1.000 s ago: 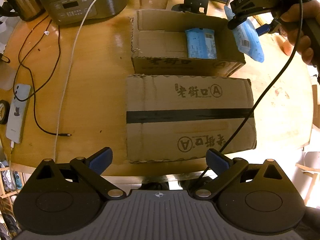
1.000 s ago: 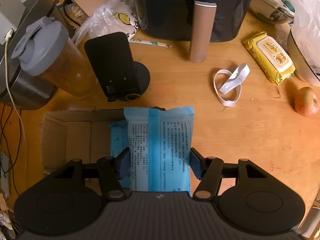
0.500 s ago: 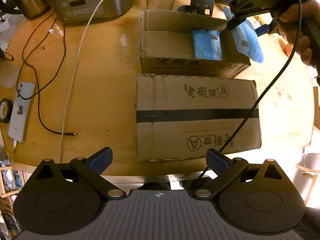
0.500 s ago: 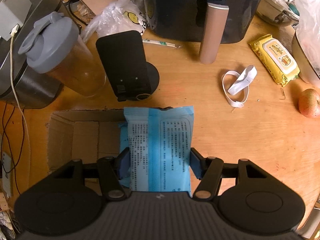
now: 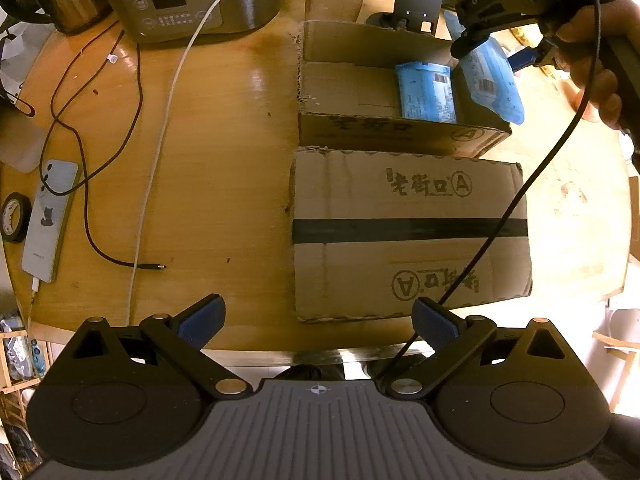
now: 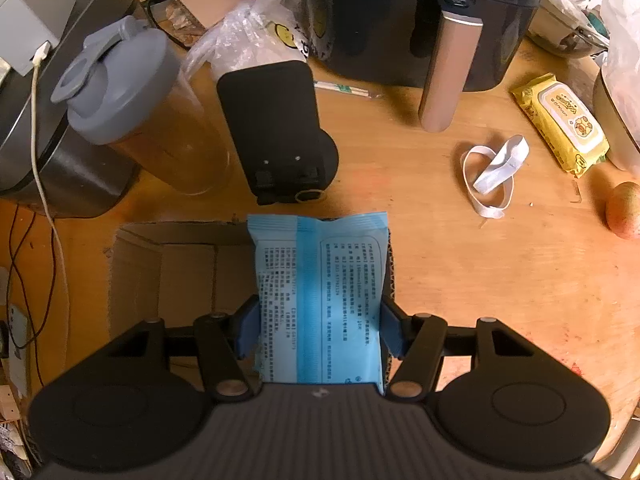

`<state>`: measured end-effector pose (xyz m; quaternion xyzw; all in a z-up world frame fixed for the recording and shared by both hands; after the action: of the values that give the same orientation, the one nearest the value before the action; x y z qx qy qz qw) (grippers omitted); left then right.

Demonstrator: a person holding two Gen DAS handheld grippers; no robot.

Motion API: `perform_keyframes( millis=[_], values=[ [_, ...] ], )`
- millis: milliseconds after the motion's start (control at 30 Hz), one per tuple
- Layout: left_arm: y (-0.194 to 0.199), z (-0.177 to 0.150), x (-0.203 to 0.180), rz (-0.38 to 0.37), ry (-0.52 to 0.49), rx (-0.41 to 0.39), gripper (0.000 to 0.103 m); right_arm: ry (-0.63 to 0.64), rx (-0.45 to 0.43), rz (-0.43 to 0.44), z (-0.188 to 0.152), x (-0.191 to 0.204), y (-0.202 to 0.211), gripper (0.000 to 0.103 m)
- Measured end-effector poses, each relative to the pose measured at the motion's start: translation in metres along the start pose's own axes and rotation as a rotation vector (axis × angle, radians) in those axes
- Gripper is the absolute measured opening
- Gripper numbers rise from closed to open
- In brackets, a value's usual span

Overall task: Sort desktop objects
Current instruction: 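Lower the smaller blue packet into the cardboard box with the right gripper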

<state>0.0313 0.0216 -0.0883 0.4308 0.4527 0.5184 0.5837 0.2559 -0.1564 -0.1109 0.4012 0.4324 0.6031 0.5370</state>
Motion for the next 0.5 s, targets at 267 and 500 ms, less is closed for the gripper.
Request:
perform_keyframes(
  millis=[267, 500],
  values=[
    [0.000, -0.001, 0.006, 0.001, 0.002, -0.001, 0.102, 0.001, 0.002, 0.002, 0.000, 0.007, -0.003, 0.059],
    [0.000, -0.002, 0.009, -0.001, 0.002, -0.002, 0.102, 0.001, 0.001, 0.006, 0.000, 0.016, -0.004, 0.059]
  ],
)
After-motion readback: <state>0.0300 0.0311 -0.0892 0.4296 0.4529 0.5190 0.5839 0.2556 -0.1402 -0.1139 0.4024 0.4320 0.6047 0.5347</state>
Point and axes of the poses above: each gripper's, at about its wrist camera, not at the fingertips, and y roughly against the way its jaws point, x to its left, z to its top, the point moved 8 cm from there along -y, roughly the way its jaws point, and after that the axes turned 5 degrees about -x, right-handed, at the moved point
